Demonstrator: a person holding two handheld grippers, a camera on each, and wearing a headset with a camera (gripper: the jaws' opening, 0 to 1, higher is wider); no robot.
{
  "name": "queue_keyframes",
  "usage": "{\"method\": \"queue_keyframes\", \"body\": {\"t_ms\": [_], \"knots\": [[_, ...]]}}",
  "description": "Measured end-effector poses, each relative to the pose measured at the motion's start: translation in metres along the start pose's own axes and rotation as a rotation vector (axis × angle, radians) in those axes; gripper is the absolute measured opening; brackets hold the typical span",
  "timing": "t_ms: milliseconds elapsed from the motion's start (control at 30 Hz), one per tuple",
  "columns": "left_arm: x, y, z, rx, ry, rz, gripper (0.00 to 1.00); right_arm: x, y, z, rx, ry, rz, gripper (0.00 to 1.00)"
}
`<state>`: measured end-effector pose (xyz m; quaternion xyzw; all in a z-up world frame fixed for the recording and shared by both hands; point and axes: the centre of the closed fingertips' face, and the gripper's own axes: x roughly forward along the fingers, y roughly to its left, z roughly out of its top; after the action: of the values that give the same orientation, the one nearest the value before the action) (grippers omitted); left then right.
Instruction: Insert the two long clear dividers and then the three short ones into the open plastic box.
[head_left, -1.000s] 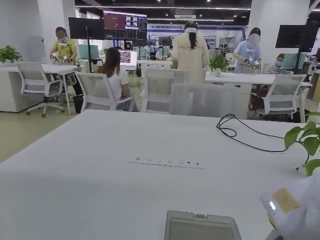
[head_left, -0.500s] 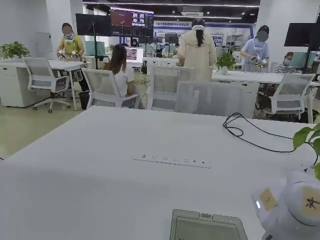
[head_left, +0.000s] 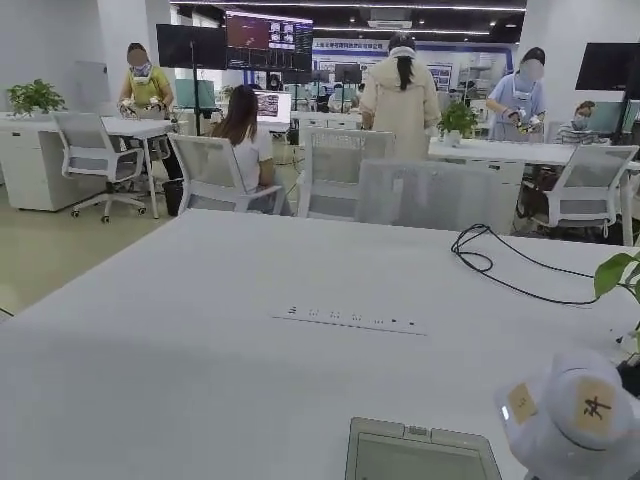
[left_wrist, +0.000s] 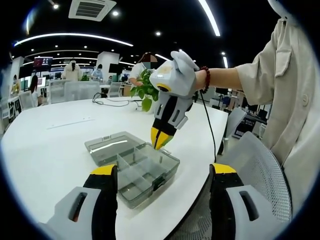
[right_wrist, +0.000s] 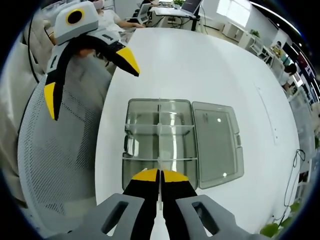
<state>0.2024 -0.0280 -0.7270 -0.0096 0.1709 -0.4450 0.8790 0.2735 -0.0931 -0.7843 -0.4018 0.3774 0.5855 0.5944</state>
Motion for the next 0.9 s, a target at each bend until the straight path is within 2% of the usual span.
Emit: {"method": "queue_keyframes", "body": {"t_ms": [267, 467, 667, 900], "knots": [[0.0, 0.0, 0.0, -0.004, 0.0, 0.0, 0.75, 0.006, 0.0, 0.001, -0.021, 0.025, 0.018, 0.02], [0.001, -0.001, -0.002, -0.004, 0.008, -0.01, 0.74, 0.01, -0.001, 0.005, -0.037, 0.065, 0.069, 0.02], [0.0, -0.001, -0.001, -0.007, 0.001, -0.008, 0.73, 0.017, -0.001, 0.001, -0.005, 0.111, 0.133, 0.02], [-0.001, 0.0, 0.0, -0.012, -0.002, -0.006, 0.71, 0.02, 0.0, -0.002, 0.027, 0.118, 0.16, 0.03]]}}
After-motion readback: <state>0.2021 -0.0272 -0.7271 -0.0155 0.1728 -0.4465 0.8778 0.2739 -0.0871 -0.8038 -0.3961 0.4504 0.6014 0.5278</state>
